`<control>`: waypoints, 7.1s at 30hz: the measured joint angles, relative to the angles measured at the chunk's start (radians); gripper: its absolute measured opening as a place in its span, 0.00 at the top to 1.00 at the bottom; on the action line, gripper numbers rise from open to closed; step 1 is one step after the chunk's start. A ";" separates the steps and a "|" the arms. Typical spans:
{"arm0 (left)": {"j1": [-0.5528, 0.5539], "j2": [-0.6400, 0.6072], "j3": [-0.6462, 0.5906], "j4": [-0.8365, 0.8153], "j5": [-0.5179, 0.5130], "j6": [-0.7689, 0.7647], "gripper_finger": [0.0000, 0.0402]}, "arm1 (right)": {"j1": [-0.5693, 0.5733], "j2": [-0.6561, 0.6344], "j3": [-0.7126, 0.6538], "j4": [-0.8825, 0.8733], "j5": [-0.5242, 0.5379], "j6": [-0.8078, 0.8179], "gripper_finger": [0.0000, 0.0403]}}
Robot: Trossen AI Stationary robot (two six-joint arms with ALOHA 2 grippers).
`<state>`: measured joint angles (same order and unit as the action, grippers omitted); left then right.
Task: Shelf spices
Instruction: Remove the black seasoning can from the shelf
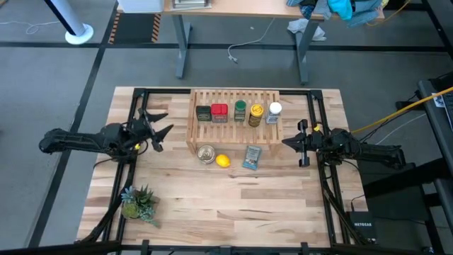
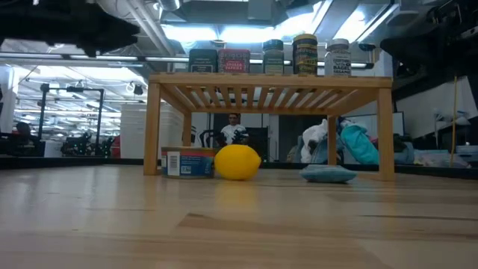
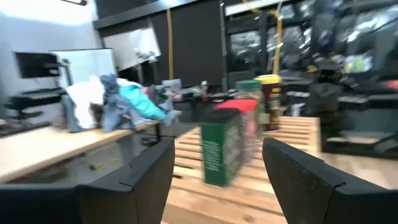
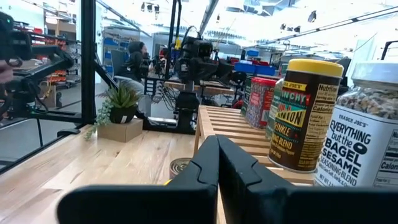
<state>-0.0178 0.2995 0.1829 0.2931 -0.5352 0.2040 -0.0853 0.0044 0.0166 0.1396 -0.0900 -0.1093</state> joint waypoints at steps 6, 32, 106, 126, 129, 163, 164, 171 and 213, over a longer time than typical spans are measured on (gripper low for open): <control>0.135 0.218 0.181 -0.109 0.098 0.039 0.41 | 0.000 0.000 0.001 -0.001 0.001 0.000 0.99; 0.509 0.710 0.472 -0.311 0.719 -0.063 0.41 | 0.000 0.000 0.004 -0.086 0.003 0.000 0.99; 0.366 0.844 0.470 -0.094 0.494 -0.032 0.74 | 0.000 0.000 0.006 -0.137 0.007 0.060 0.99; -0.225 0.754 0.470 -0.179 0.179 -0.288 0.74 | 0.000 0.000 0.006 -0.137 0.002 0.072 0.99; -0.304 0.843 0.470 -0.073 0.132 -0.273 0.74 | 0.000 0.000 0.006 -0.137 0.002 0.084 0.99; -0.189 1.628 0.844 0.369 0.607 -0.255 0.74 | 0.000 0.000 0.005 -0.134 0.003 0.086 0.99; -0.187 1.645 0.856 0.370 0.610 -0.254 0.74 | 0.000 0.000 0.005 -0.134 0.003 0.086 0.99; -0.182 1.743 0.916 0.368 0.611 -0.226 0.74 | 0.000 0.000 0.005 -0.134 0.003 0.086 0.99; -0.174 2.089 1.272 0.381 0.680 -0.211 0.74 | 0.000 0.000 0.005 -0.137 0.001 0.086 0.99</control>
<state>-0.1919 2.3886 1.4548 0.6739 0.1452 -0.0070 -0.0853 0.0044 0.0216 0.0029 -0.0895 -0.0235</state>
